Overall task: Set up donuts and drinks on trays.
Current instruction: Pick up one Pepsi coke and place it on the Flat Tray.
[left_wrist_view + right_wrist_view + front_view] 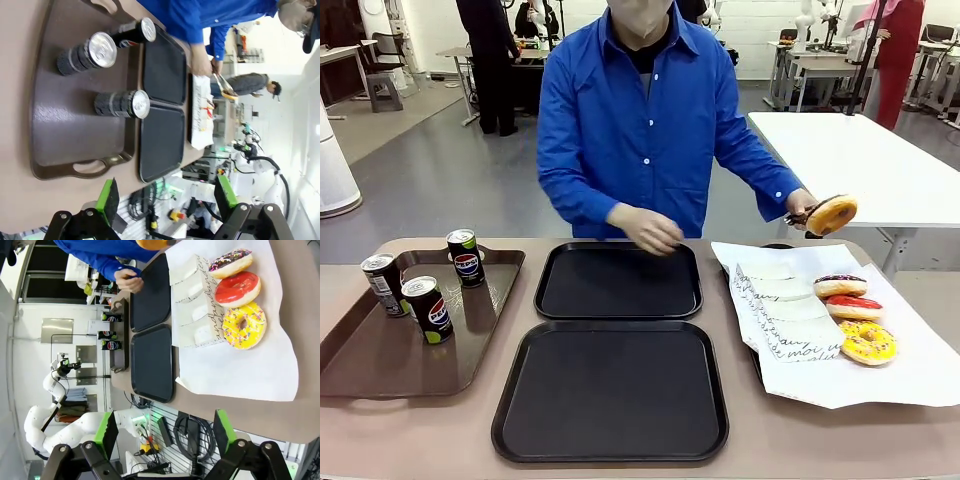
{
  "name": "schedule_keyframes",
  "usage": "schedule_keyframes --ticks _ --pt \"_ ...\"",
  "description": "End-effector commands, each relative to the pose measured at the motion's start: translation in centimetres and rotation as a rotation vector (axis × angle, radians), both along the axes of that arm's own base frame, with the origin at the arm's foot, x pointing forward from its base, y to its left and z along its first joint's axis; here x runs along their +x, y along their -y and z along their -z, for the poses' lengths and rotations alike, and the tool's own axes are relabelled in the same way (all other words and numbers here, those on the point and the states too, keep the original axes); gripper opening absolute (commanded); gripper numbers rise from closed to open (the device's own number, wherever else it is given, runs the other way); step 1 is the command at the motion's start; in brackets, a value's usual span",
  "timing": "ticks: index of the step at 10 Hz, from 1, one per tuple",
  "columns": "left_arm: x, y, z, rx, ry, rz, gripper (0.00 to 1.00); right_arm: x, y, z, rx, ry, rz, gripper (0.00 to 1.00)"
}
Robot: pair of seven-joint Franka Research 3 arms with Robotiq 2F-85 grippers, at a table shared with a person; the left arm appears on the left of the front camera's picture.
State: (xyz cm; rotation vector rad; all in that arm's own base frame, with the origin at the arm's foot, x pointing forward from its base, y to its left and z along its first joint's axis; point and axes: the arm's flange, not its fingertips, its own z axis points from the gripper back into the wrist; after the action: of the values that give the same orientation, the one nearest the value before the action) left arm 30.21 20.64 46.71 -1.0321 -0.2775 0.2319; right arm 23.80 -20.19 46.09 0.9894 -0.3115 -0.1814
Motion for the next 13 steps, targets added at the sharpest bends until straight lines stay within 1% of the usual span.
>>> schedule_keyframes --ticks 1,2,3,4,5,6,7,9,10,11,12,13 --pt "0.4 3.9 -2.2 0.235 0.015 -0.047 1.0 -0.4 -0.2 0.3 0.003 -0.001 0.001 1.0" --pt "1.9 7.0 -3.9 0.353 -0.01 0.012 1.0 -0.4 -0.2 0.3 0.003 -0.001 0.001 1.0" --pt "3.4 11.7 -5.6 0.49 -0.084 0.175 1.0 -0.4 -0.2 0.3 0.003 -0.001 0.001 1.0" --pt "4.6 16.1 -6.3 0.612 -0.127 0.244 1.0 -0.4 -0.2 0.3 0.003 -0.001 0.001 1.0" --pt "4.9 19.9 -6.1 0.742 -0.141 0.258 1.0 -0.4 -0.2 0.3 0.003 -0.001 0.001 1.0" --pt "5.1 23.1 -5.1 0.837 -0.2 0.268 1.0 -0.4 -0.2 0.3 0.003 -0.001 0.001 1.0" --pt "5.9 25.4 -4.1 0.88 -0.23 0.25 1.0 -0.4 -0.2 0.3 0.003 -0.001 0.001 1.0" --pt "7.5 28.1 -2.4 0.949 -0.254 0.218 1.0 -0.4 -0.2 0.3 0.003 -0.001 0.001 1.0" --pt "8.2 28.8 -2.0 0.979 -0.219 0.217 1.0 -0.4 -0.2 0.3 0.003 -0.001 0.001 1.0" --pt "7.8 28.8 -2.0 0.962 -0.174 0.226 1.0 -0.4 -0.2 0.3 0.003 -0.001 0.001 1.0" --pt "6.9 28.8 -1.7 0.95 -0.232 0.245 1.0 -0.4 -0.2 0.3 0.003 -0.001 0.001 1.0" --pt "6.9 28.8 -1.7 0.95 -0.232 0.245 1.0 -0.4 -0.2 0.3 0.003 -0.001 0.001 1.0"
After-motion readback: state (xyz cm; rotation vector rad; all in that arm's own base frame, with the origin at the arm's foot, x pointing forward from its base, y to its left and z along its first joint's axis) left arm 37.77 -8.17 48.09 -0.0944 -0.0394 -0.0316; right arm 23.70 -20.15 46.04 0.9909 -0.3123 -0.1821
